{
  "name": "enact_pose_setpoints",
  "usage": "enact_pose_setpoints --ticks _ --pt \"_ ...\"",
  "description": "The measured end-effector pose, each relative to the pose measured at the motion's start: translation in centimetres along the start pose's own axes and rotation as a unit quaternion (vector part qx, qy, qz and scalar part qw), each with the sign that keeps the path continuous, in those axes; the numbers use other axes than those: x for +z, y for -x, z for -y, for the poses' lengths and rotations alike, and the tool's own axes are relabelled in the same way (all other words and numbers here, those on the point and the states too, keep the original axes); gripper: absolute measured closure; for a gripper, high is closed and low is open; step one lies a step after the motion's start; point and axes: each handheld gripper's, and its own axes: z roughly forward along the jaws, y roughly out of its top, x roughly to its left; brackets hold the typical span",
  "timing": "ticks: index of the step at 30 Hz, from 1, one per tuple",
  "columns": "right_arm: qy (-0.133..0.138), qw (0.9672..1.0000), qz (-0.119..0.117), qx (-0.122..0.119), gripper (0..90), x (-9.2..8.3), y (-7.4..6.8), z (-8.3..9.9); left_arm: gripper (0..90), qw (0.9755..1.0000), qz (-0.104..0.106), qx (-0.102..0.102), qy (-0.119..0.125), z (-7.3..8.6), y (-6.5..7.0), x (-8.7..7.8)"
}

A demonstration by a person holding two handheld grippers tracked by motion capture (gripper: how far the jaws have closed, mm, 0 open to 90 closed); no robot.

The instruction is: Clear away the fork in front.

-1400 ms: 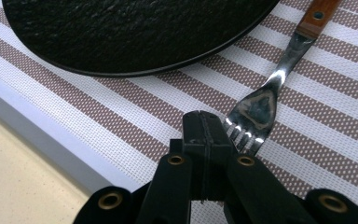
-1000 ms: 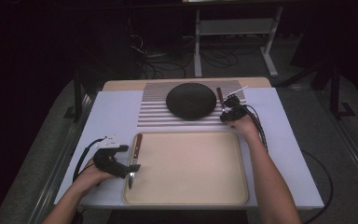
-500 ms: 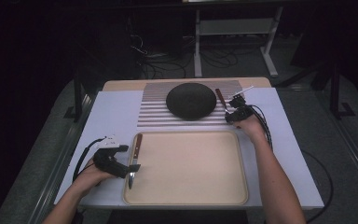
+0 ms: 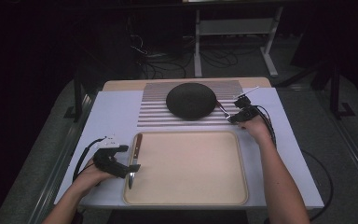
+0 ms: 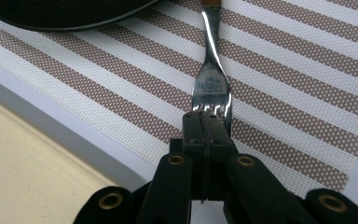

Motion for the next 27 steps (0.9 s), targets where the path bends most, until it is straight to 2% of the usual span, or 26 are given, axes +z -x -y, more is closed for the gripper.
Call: enact_pose_setpoints --ticks 21,27 --pt "-0.009 0.9999 0.01 0.0 88.9 -0.8 0.7 0.6 0.0 1.0 0.001 0.003 0.003 0.0 0.0 0.0" --pt "0.02 0.9998 -0.007 -0.006 85.6 -2.1 0.1 1.0 0.0 1.0 0.005 0.007 0.005 0.0 -0.1 -0.1"
